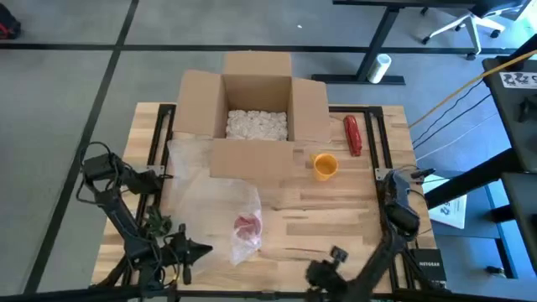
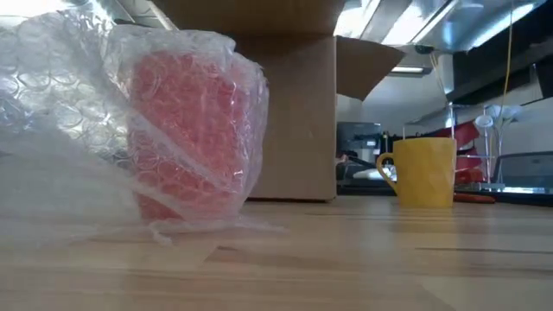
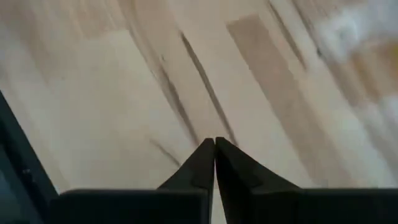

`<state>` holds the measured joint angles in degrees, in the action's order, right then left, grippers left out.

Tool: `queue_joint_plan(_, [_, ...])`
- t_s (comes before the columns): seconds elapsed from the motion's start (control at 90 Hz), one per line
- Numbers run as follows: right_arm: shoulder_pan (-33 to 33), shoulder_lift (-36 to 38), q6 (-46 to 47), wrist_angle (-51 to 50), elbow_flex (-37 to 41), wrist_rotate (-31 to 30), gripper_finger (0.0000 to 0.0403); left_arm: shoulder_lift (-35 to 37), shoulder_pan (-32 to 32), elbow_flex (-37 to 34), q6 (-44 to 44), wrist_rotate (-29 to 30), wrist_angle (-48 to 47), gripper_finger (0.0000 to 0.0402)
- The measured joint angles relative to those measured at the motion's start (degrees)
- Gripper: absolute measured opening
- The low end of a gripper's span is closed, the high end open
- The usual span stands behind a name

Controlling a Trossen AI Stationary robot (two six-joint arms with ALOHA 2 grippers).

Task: Wrap mug
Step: Wrap the red mug with bubble wrap

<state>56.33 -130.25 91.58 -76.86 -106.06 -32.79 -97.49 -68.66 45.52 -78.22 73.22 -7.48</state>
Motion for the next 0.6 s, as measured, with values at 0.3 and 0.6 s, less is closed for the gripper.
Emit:
queue_joint_plan(0.3, [3.84,16.57,11.43,34.69,38.22,-16.28,0.0000,0.00,0.02,-0.02,-1.43,0.41,-0.41,0.0000])
queue_joint_plan(0.6, [-5.10,26.16,-20.70,90.49,66.69,-18.19,0.0000,6.26,-0.36,-0.07,-13.33,-1.02,-22.76,0.0000])
